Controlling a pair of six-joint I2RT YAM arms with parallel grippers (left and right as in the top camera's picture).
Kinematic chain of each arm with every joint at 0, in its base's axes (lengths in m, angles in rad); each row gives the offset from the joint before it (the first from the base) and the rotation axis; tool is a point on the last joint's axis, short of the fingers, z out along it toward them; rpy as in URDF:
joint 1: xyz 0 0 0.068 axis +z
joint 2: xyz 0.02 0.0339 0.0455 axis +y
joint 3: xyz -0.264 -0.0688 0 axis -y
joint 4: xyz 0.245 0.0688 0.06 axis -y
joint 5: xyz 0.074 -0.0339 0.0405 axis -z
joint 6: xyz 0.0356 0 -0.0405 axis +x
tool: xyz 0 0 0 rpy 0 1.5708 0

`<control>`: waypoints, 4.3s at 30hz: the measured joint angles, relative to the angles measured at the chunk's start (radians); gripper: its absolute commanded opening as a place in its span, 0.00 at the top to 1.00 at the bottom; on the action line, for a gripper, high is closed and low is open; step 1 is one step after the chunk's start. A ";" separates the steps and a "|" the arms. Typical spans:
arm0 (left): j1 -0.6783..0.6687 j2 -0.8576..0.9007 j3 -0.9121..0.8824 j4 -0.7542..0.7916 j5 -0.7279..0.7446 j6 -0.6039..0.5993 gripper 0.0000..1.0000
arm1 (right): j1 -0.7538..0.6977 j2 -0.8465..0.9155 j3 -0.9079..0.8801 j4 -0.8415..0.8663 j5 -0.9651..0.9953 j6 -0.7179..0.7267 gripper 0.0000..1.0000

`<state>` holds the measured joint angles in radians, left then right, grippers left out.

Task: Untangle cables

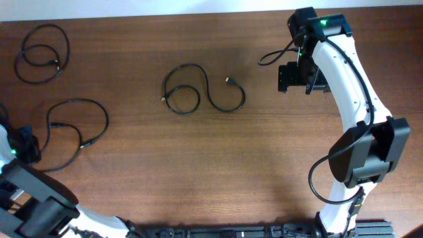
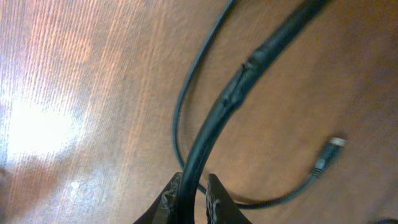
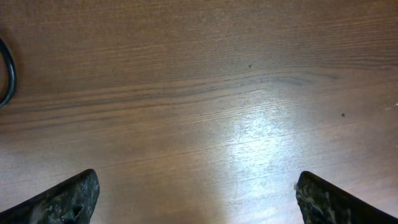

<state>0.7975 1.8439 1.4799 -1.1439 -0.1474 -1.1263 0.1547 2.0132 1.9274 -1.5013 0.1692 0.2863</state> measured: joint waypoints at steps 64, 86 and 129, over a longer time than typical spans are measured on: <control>-0.533 0.128 -0.242 0.607 0.116 1.091 0.71 | 0.000 0.000 0.000 -0.001 0.000 -0.002 0.02; -0.533 0.140 -0.210 0.526 0.090 1.104 1.00 | 0.000 0.000 0.000 -0.001 0.000 -0.002 0.01; -0.247 -0.110 -0.160 0.336 0.636 1.033 1.00 | 0.000 0.000 0.000 -0.001 0.003 -0.002 0.02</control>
<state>0.5507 1.7336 1.3201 -0.8078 0.4889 -0.0929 0.1547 2.0132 1.9274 -1.5021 0.1722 0.2840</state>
